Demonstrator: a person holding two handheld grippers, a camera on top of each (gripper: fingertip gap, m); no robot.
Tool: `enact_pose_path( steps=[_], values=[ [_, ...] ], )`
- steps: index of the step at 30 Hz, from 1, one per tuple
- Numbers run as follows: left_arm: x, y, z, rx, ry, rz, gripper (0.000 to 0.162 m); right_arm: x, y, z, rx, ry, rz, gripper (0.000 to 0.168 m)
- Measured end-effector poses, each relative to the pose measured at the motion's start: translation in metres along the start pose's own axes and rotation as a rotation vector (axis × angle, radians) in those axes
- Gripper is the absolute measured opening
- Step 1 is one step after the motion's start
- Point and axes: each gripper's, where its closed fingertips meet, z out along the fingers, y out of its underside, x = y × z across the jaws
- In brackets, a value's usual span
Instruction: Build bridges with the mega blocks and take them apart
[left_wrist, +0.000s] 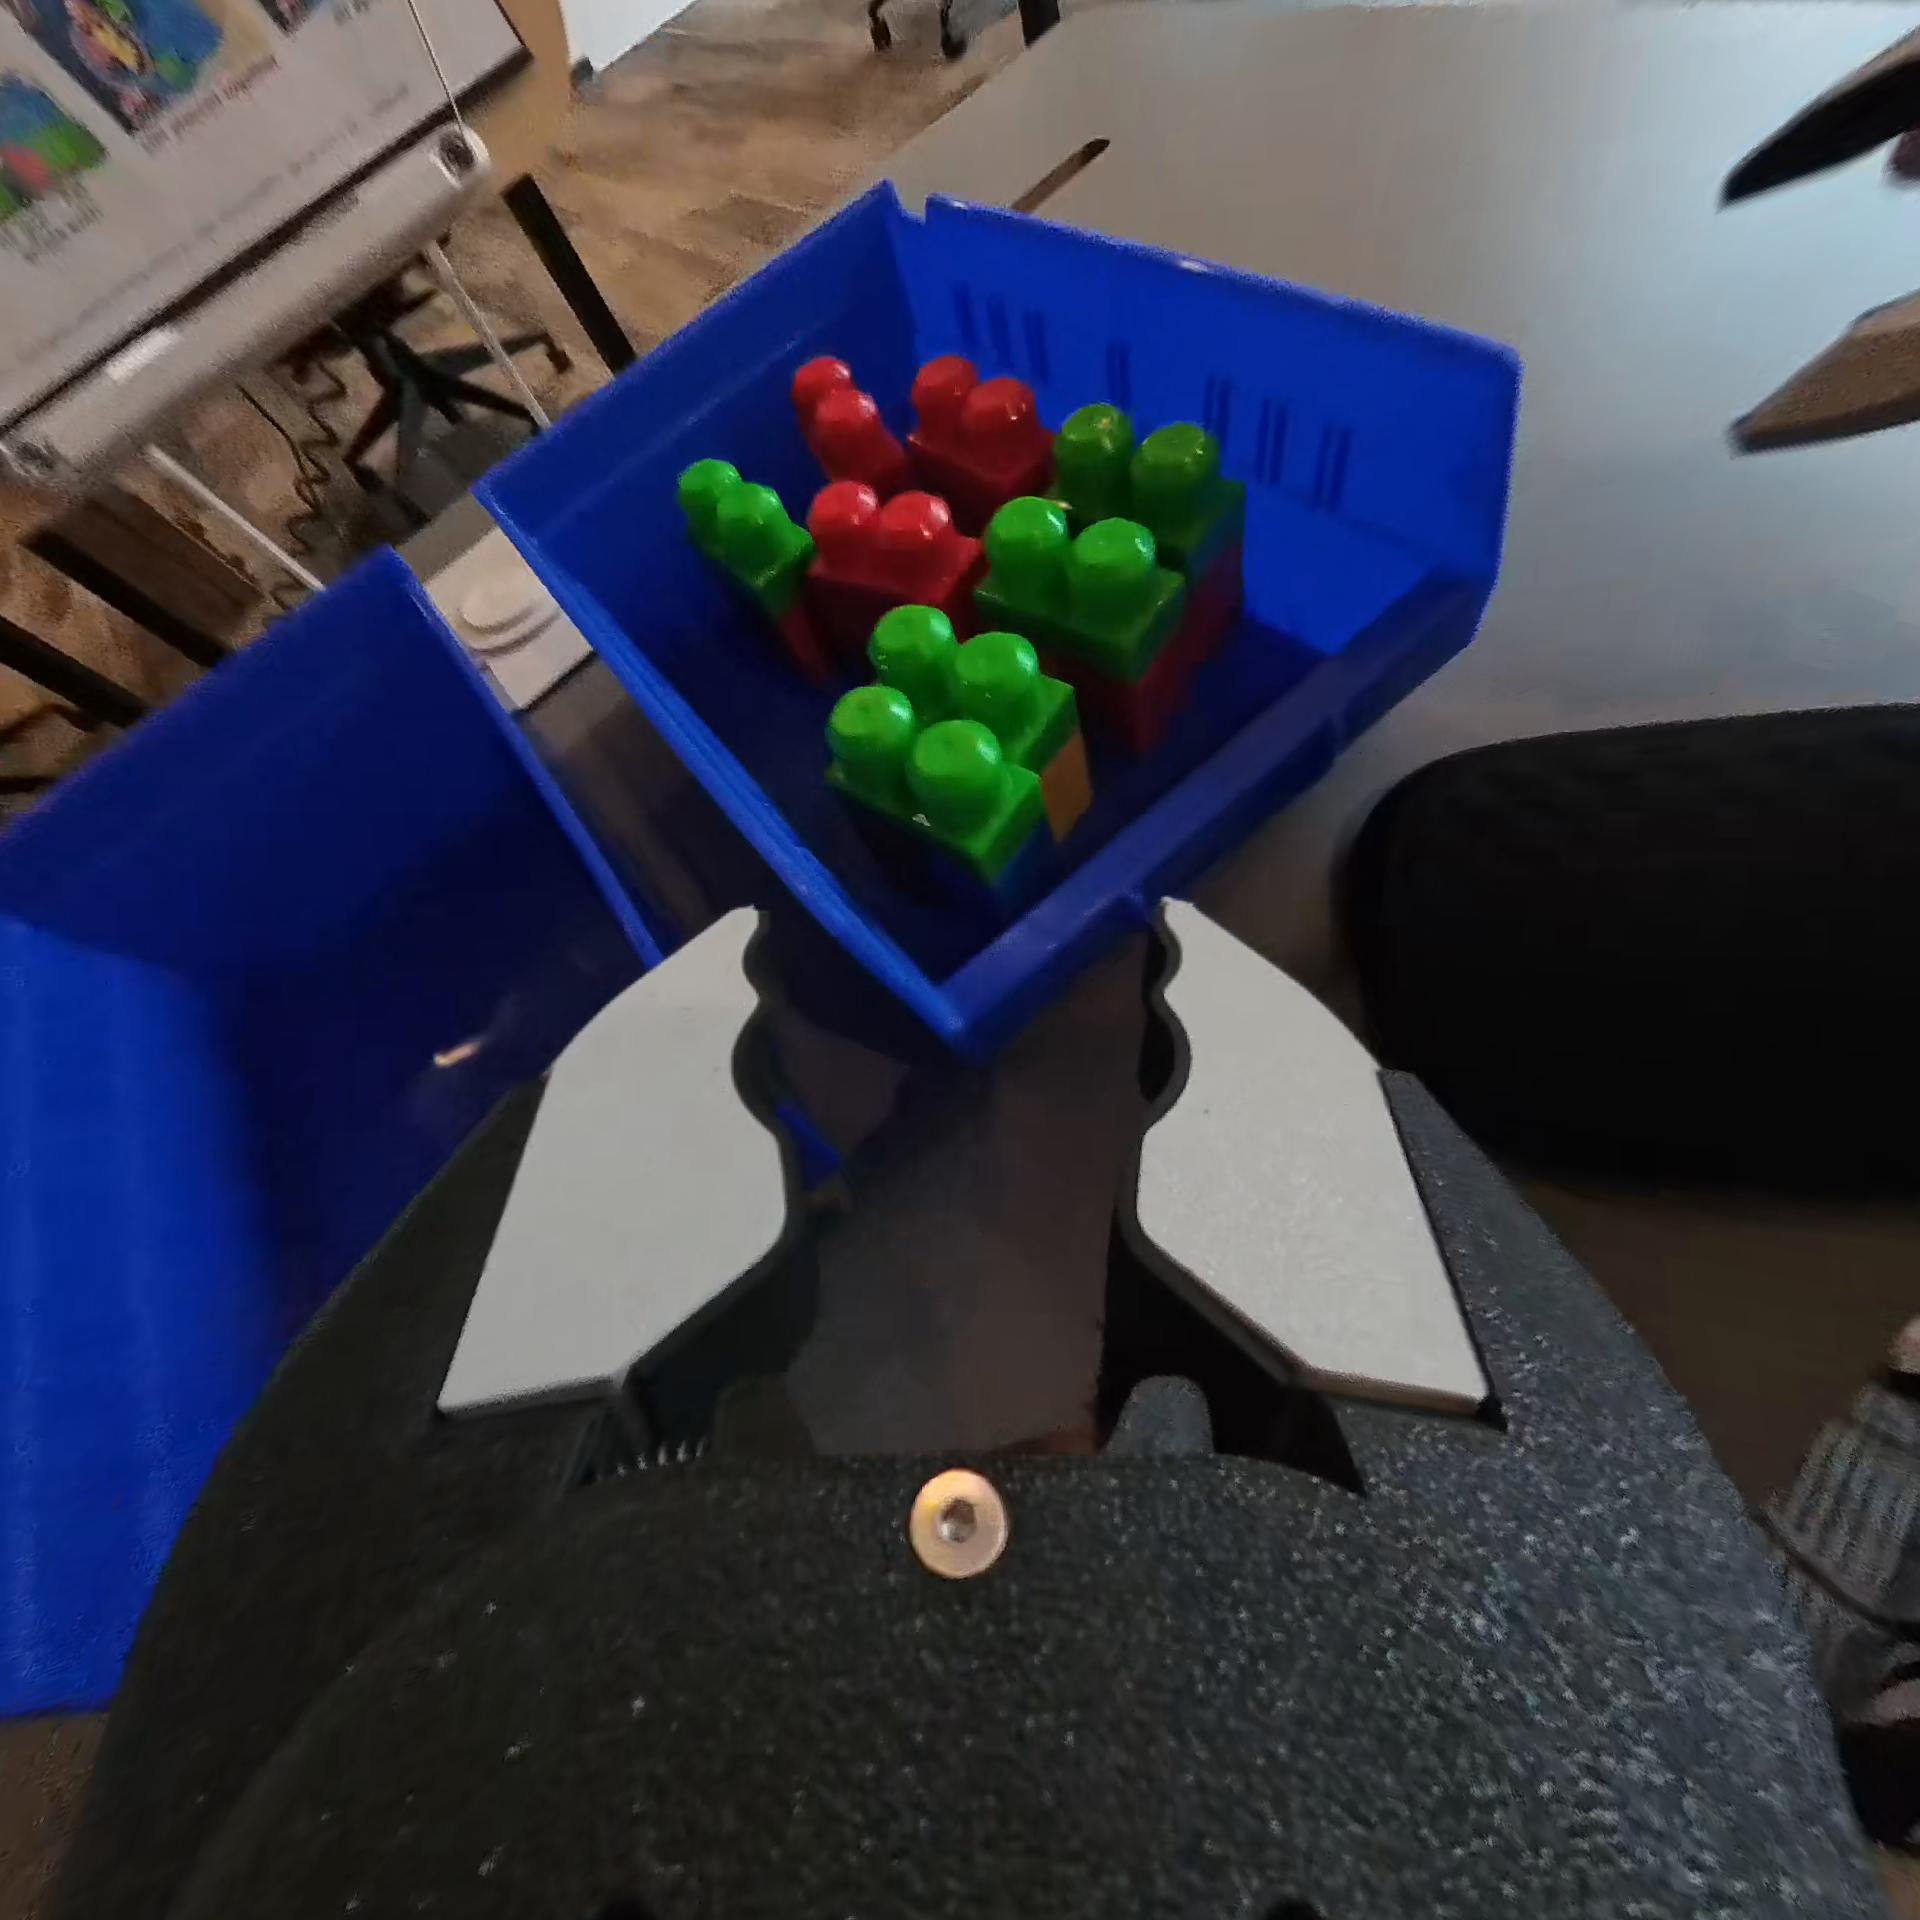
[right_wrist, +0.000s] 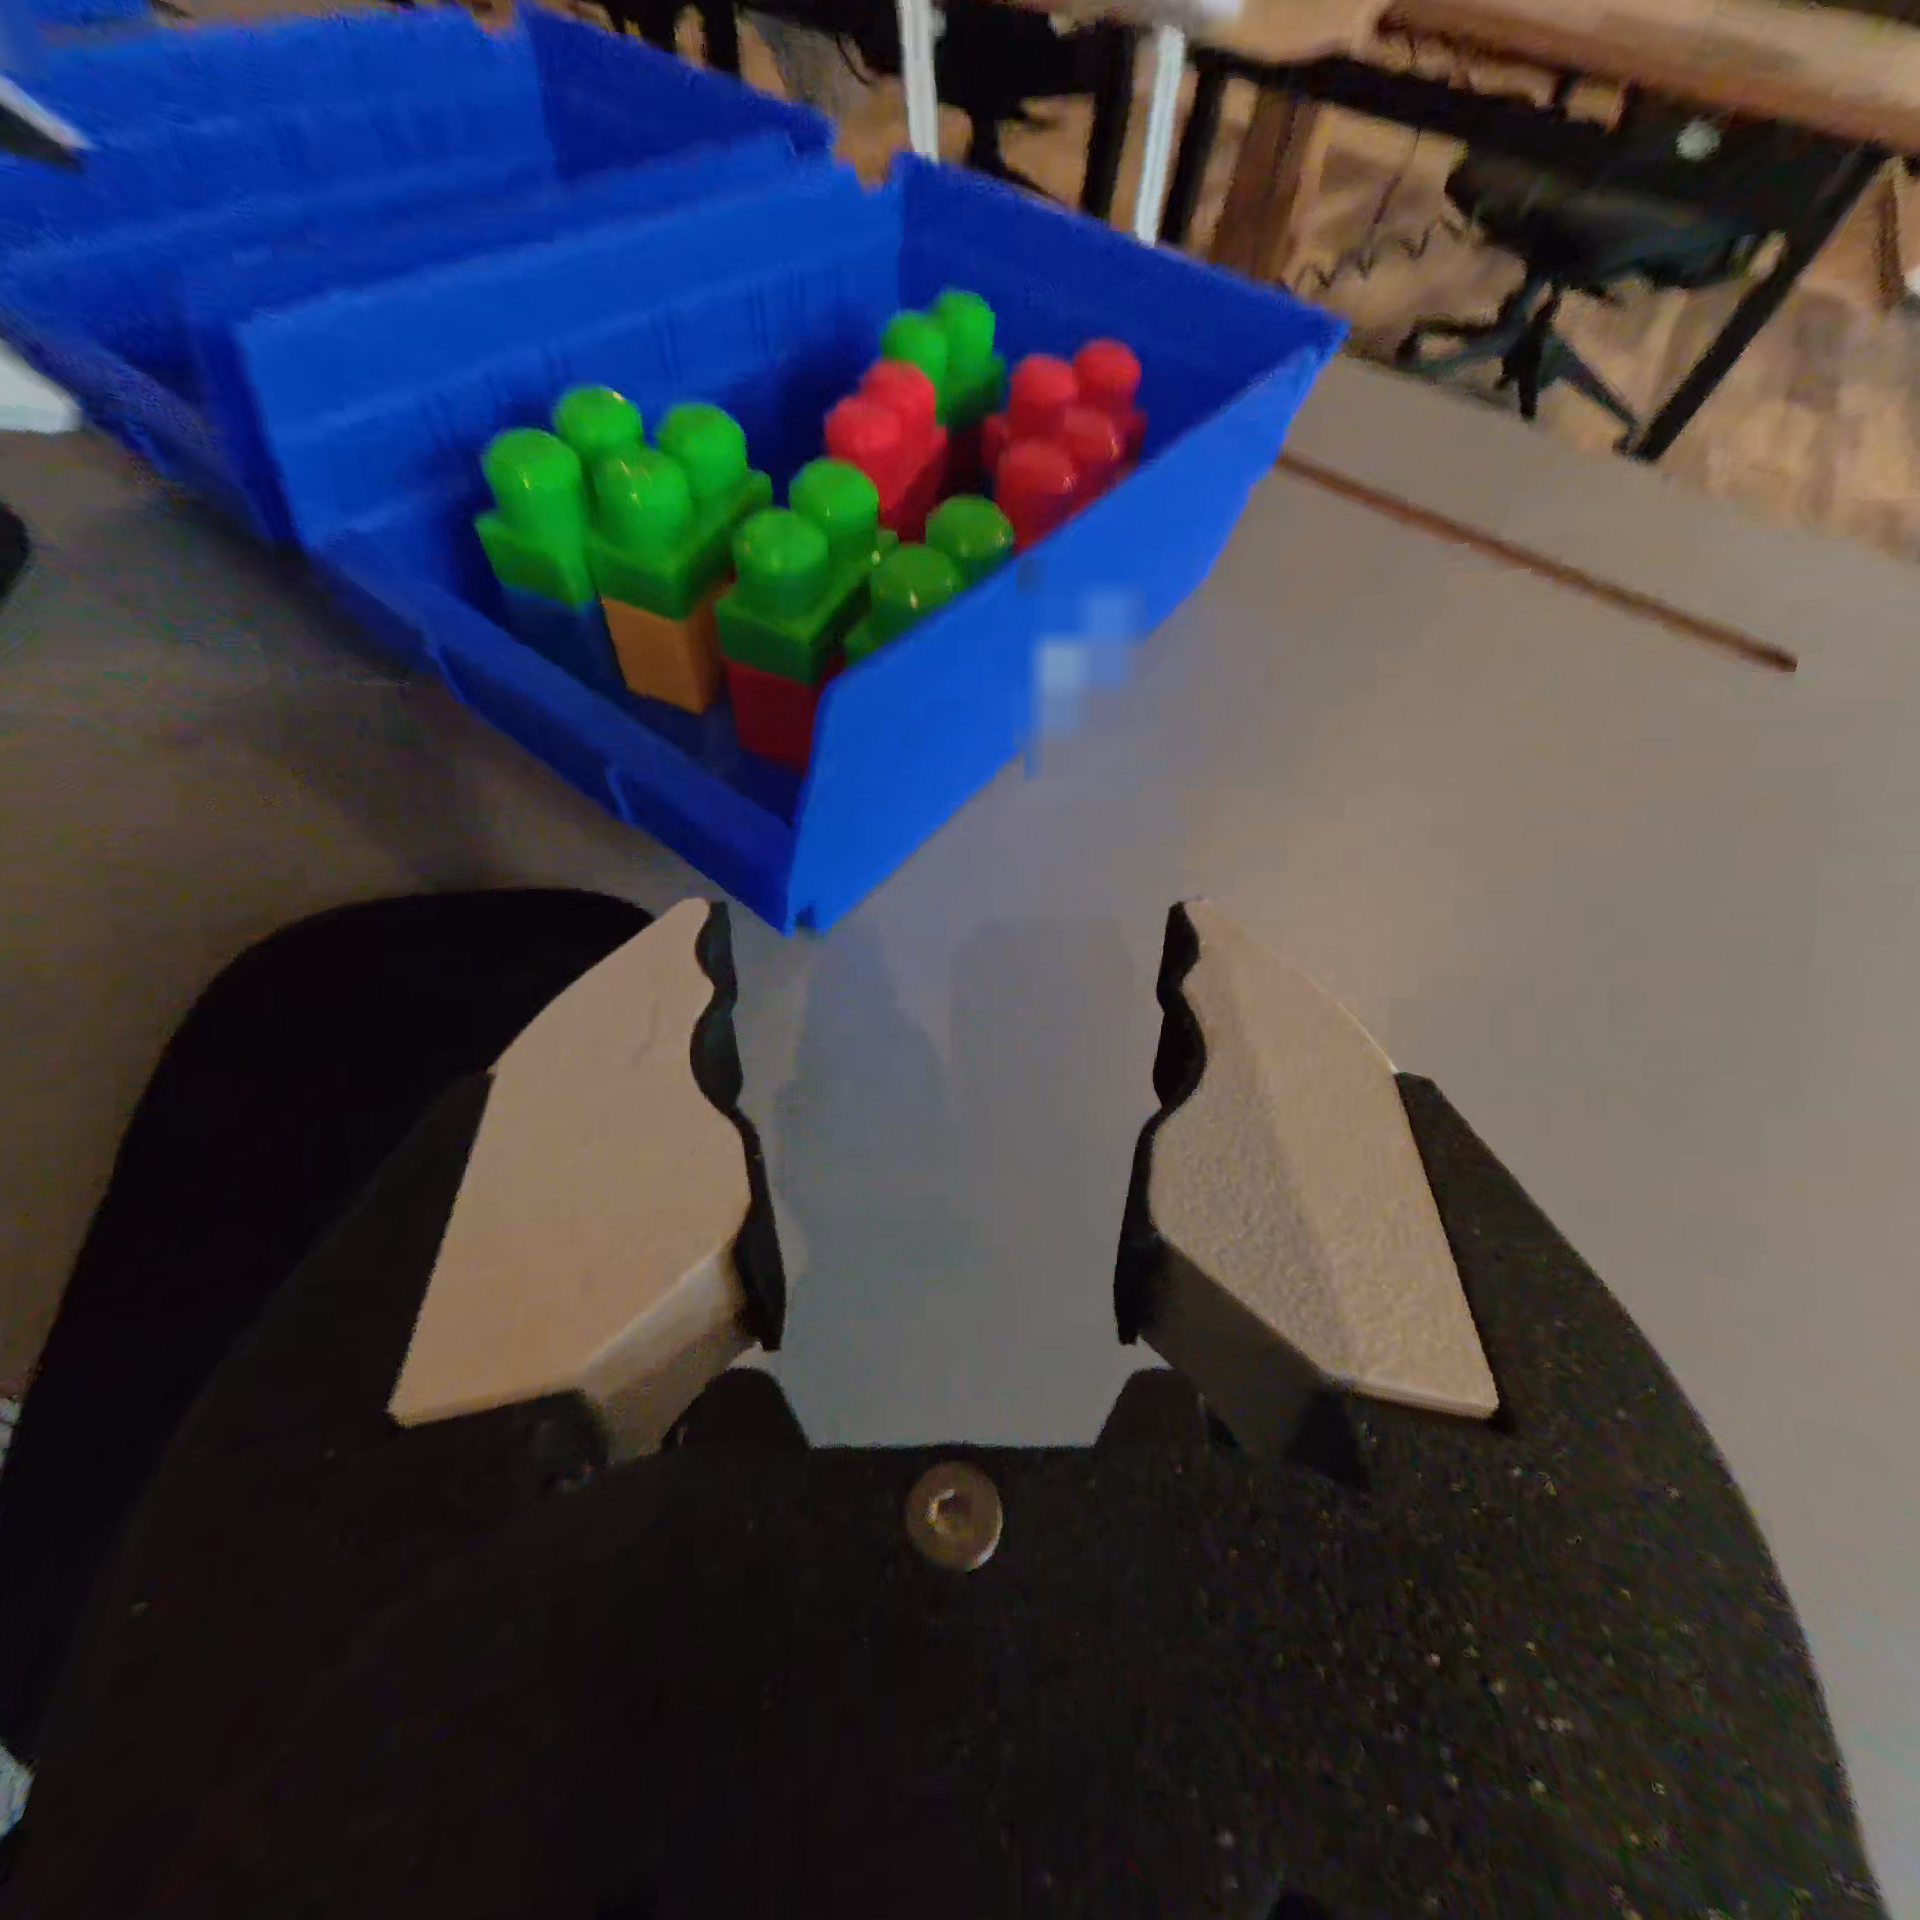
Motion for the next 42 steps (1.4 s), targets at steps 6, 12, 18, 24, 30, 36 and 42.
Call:
enact_pose_path(
  steps=[6, 12, 18, 24, 30, 36, 42],
  values=[
    [-0.007, 0.022, 0.006, 0.020, -0.114, -0.175, 0.055, -0.013, -0.004, 0.017, 0.005, 0.070, 0.087, 0.076],
    [-0.003, 0.035, 0.031, 0.015, -0.093, -0.253, 0.045, -0.020, -0.006, 0.040, -0.077, 0.122, 0.062, 0.072],
    [-0.003, 0.042, 0.053, -0.005, -0.103, -0.312, 0.036, -0.017, 0.002, 0.064, -0.169, 0.190, 0.026, 0.056],
    [-0.011, 0.046, 0.067, -0.017, -0.165, -0.324, 0.025, -0.014, 0.006, 0.078, -0.202, 0.239, 0.027, 0.042],
    [-0.020, 0.048, 0.070, -0.023, -0.248, -0.271, 0.007, -0.013, 0.007, 0.079, -0.229, 0.285, -0.012, 0.010],
    [-0.017, 0.043, 0.069, 0.017, -0.244, -0.232, 0.006, -0.010, 0.006, 0.073, -0.234, 0.329, -0.073, 0.007],
    [-0.017, 0.027, 0.055, 0.108, -0.258, -0.167, 0.006, -0.010, -0.012, 0.056, -0.140, 0.385, -0.106, 0.006]
  ],
)
